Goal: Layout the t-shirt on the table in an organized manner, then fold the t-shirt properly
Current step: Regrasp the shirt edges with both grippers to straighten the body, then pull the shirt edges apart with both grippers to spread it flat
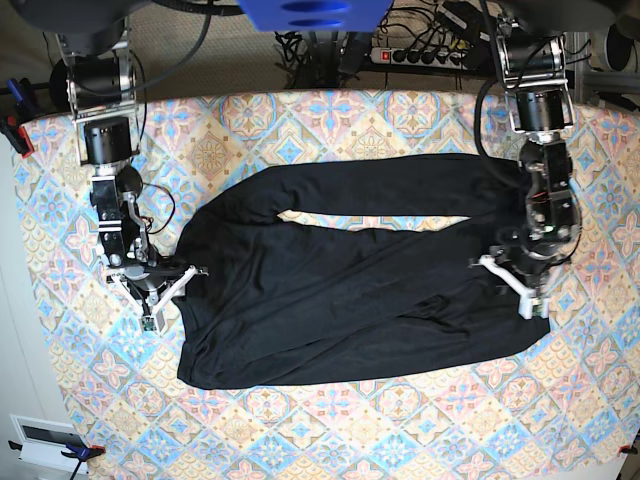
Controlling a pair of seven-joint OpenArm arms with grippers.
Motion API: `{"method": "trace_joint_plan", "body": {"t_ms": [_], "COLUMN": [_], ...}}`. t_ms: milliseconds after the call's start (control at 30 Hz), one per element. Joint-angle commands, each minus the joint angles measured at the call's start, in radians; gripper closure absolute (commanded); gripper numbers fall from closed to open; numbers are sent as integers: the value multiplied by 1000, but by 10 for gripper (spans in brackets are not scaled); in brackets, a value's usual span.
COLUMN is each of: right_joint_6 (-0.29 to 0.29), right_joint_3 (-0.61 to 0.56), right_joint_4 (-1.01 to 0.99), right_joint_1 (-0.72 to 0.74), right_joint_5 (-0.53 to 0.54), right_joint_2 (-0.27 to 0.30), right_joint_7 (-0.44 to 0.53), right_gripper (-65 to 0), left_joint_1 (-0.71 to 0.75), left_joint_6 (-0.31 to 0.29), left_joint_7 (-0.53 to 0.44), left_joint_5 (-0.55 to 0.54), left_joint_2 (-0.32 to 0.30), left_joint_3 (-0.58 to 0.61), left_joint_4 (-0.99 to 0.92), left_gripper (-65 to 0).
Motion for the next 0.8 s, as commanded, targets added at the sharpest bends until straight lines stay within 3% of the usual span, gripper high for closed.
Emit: {"method": "trace_joint_plan", "body": {"t_ms": [0,67,200,300,467,633,767], "right_joint_6": [-1,-1,-1,-1,0,0,0], "right_joint_3": [8,8,8,4,-101,-163,-164], "right_joint_4": [21,21,15,21,23,23,78], "right_joint_1": [27,18,15,15,18,15,15], "right_joint_5": [-1,-1,-1,-1,-27,-150,-158], "right_joint_2": [14,14,14,14,17,20,18], "right_joint_7": [29,30,32,30,30,32,32], "right_gripper": [-194,-194,-194,-194,-194,-194,-194], "left_joint_1": [-25,-46,-68,-85,-88,-100,-100], "left_joint_6": [11,11,11,38,95,101,101], "left_joint_7": [-29,-50,-105,-141,-144,-144,-144], "left_joint_5": [29,71,152,200,230,229,229], "left_joint_2": [-21,-19,-19,-21,-21,-24,-24], "left_joint_3": [14,57,75,34,-111,-223,-247], "left_joint_4": [-22,-74,-169,-236,-258,-258,-258], "left_gripper": [-193,-165,-5,0,0,0,0]}}
